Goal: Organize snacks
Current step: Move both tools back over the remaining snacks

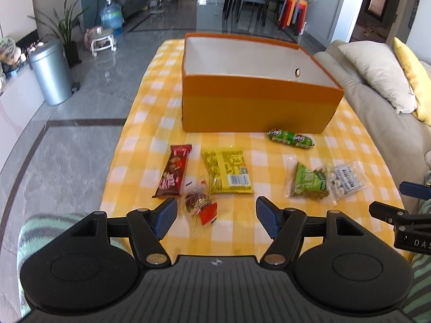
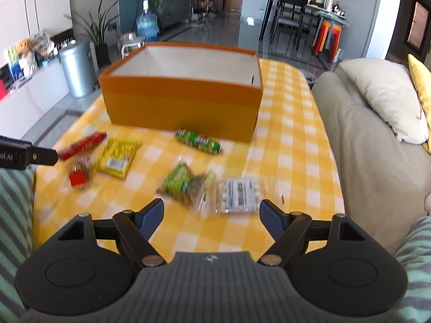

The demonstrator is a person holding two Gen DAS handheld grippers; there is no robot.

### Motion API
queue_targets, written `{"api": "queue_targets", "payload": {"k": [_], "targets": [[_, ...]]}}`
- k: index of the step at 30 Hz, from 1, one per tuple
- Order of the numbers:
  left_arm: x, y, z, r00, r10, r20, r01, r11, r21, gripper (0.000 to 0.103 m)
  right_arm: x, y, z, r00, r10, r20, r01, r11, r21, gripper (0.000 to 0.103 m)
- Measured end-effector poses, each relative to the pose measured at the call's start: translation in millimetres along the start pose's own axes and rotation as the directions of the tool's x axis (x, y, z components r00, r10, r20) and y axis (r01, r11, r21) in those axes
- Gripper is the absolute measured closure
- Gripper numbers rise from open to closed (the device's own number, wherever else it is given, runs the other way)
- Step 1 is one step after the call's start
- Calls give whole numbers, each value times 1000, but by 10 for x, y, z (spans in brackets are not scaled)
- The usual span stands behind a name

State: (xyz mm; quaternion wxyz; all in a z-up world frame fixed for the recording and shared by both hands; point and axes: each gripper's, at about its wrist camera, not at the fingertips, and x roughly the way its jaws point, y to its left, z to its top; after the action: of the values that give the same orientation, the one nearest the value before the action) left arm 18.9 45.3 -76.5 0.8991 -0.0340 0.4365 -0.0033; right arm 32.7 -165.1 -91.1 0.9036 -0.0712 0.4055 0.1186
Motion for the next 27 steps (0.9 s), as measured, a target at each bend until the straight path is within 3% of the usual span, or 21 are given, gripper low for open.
{"api": "queue_targets", "payload": {"k": [6,11,16,27], "targets": [[134,129,74,999,40,-33,-41,999,-28,25,117,20,-7,1000,-1,-17,1,1000,2,29],[281,221,153,996,59,-61,-63,996,-56,27,244,20,63,999,-3,-40,4,1000,26,35],[468,229,256,992,79,-100,-81,997,-16,27,420,60,129,997,15,-69,-13,999,40,39],[859,363,403,984,101,-147,-110,993,-53,27,847,220,281,992,25,-127,-19,999,46,39]]}}
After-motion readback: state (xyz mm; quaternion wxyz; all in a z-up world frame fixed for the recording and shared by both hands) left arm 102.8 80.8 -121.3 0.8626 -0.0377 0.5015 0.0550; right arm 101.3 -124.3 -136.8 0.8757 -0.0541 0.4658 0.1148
